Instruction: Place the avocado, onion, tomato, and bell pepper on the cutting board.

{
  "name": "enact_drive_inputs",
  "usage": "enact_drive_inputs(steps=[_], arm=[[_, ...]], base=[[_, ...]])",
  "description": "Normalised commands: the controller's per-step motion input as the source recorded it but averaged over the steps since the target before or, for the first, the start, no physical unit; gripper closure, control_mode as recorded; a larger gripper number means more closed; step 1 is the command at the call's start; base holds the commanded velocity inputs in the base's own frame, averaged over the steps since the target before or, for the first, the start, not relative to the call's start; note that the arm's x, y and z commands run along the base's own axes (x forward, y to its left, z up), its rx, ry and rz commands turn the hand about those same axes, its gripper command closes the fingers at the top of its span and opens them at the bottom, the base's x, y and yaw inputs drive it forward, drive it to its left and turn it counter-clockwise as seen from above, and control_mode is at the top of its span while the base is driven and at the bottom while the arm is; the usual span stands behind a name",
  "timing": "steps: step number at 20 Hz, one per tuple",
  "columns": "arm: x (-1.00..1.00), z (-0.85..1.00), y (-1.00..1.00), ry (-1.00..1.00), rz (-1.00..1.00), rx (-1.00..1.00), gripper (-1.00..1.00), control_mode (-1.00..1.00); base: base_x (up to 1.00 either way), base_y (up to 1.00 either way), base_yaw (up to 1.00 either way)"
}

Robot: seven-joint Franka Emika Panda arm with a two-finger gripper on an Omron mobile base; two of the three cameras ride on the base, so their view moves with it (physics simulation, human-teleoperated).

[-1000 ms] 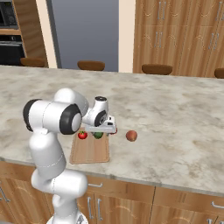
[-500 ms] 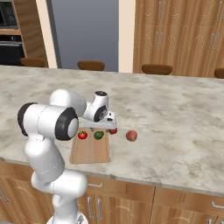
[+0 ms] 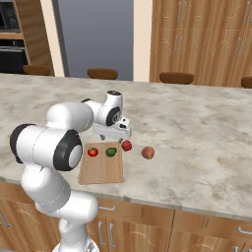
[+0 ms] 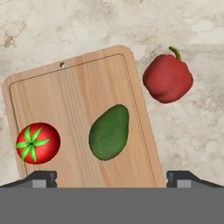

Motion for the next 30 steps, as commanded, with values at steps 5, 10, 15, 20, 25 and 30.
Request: enact_drive_inputs(steps=[5, 10, 15, 20, 25, 30], arm=[[-0.12, 0.36, -0.13, 0.06, -0.11, 0.00, -1.00, -1.00], [0.02, 0.07, -0.08, 0.17, -0.18, 0.00, -1.00, -1.00], [0.16, 0.00, -0.11, 0.12, -0.16, 0.00, -1.00, -1.00], [0.26, 0.00, -0.11, 0.00, -0.06, 0.00, -1.00, -1.00], [0.34, -0.01, -0.21, 0.00, -0.01, 0.00, -1.00, -1.00], [0.30, -0.10, -0.04, 0.01, 0.00, 0.00, -1.00, -1.00]], base=[[0.00, 0.00, 0.00], [0.00, 0.00, 0.00], [0.00, 0.00, 0.00], [0.00, 0.00, 0.00], [0.00, 0.00, 0.00], [0.00, 0.00, 0.00]])
